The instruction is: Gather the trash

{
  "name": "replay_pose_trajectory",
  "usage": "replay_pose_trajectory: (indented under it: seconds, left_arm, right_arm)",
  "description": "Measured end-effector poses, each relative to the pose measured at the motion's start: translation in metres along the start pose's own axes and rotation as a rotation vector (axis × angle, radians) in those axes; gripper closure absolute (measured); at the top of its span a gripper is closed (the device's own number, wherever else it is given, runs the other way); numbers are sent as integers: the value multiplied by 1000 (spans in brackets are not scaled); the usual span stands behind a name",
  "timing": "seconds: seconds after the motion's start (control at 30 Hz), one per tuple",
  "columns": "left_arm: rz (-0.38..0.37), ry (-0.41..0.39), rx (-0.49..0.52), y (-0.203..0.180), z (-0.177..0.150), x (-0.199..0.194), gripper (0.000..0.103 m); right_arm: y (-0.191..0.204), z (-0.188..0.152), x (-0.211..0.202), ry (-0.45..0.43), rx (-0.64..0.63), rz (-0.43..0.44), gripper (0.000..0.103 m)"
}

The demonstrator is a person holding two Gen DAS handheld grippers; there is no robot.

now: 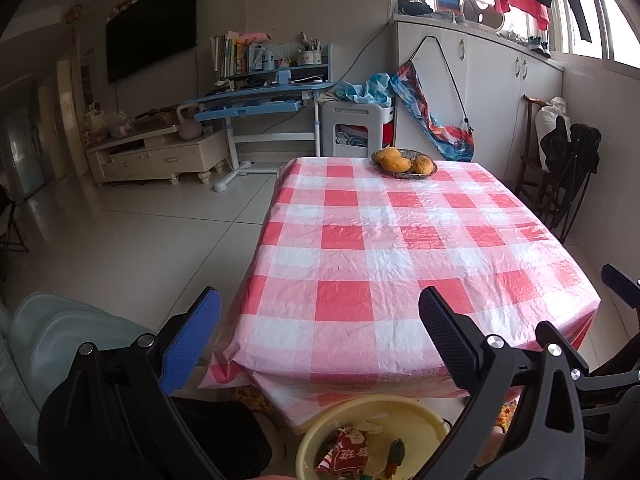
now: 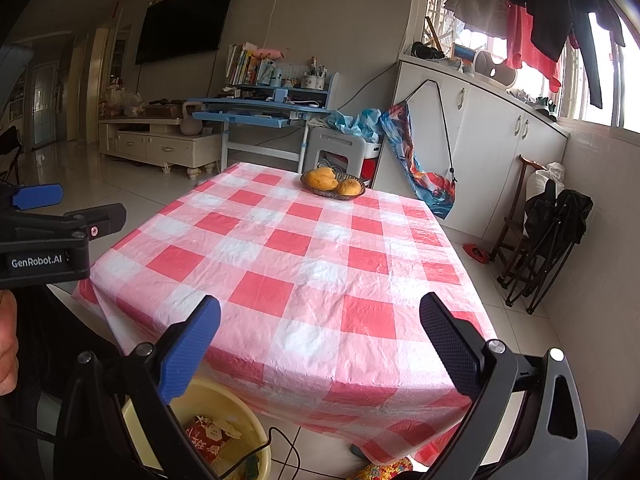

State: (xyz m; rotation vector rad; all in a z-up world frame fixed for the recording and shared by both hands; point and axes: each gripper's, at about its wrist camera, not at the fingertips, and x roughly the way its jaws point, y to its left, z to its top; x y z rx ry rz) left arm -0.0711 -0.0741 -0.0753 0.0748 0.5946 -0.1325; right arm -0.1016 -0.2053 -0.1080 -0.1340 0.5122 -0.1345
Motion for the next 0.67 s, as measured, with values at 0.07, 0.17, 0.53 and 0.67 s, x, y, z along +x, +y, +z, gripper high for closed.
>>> replay_pose_trajectory:
  seconds: [0.07,0.17,0.53,0.67]
  left_arm:
    - [-32,-6,-20,3,0,-1,7]
    - [-5,-33,-1,1,1,-4,7]
    - [-30,36,14,-2,1,8,7]
    - [-29,39,8,-1,1,10,7]
  right_arm:
    - [0,0,0,0,0,0,8]
    - [0,0,0,0,1,0,8]
    - [-1,-3,4,12,21,5,8]
    - [0,-3,5,19,15,8,8]
